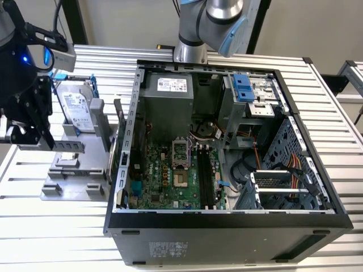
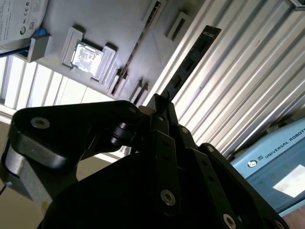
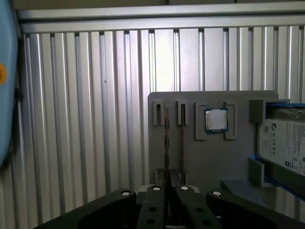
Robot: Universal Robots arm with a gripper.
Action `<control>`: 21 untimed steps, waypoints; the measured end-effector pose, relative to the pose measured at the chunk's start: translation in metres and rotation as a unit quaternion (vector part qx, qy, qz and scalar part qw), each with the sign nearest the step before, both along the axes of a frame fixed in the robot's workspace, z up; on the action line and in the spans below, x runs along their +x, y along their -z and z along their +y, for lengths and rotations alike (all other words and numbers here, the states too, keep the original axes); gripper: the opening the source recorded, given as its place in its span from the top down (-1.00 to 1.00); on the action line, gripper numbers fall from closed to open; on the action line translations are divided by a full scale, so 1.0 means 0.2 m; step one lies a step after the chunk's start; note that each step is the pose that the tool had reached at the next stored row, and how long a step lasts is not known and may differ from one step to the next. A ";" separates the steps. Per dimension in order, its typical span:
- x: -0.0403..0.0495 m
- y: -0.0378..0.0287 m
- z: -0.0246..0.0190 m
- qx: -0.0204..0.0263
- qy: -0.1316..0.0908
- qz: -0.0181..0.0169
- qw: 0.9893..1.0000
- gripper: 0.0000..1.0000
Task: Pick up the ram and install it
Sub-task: 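Pick up the ram and move it above insertion slot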
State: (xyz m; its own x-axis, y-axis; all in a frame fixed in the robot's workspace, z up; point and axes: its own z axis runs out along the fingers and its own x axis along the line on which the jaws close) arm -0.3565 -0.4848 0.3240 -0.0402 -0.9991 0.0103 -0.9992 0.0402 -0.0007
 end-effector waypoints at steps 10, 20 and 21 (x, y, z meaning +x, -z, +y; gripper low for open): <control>0.000 -0.037 0.000 0.000 0.000 0.000 1.000 1.00; 0.000 -0.066 0.000 0.000 0.000 0.000 1.000 1.00; 0.000 -0.069 0.000 0.000 0.000 0.000 1.000 1.00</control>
State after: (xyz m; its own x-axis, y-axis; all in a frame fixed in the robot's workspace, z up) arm -0.3565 -0.4848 0.3378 -0.0402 -0.9991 0.0101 -0.9992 0.0402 -0.0008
